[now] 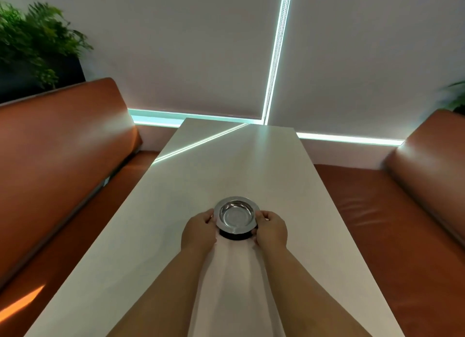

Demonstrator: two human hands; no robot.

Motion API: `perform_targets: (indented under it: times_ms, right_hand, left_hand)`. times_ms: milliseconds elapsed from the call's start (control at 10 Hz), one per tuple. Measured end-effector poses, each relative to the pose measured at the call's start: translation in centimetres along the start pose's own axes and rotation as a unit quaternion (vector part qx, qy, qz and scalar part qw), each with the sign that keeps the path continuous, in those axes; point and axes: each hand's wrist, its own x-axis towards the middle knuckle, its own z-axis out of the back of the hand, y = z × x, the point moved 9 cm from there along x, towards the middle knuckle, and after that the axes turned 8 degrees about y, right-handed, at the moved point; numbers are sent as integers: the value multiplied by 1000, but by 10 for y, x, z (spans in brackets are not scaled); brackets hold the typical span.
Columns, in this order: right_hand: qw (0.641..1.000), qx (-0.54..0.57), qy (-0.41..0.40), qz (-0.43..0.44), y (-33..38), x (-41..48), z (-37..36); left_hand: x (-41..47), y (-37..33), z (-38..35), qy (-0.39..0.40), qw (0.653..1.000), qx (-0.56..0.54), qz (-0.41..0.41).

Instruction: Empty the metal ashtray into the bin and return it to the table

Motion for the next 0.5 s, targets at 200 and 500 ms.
perform_targets:
  times_ms: [200, 500]
  right_hand:
    - [999, -49, -3, -4, -4, 1, 0]
    - [982, -170, -71, 41, 14, -32, 4]
  left_hand:
    - [3, 2, -9, 32, 996, 86, -14]
    - [-16, 4, 1, 22, 999, 39, 3]
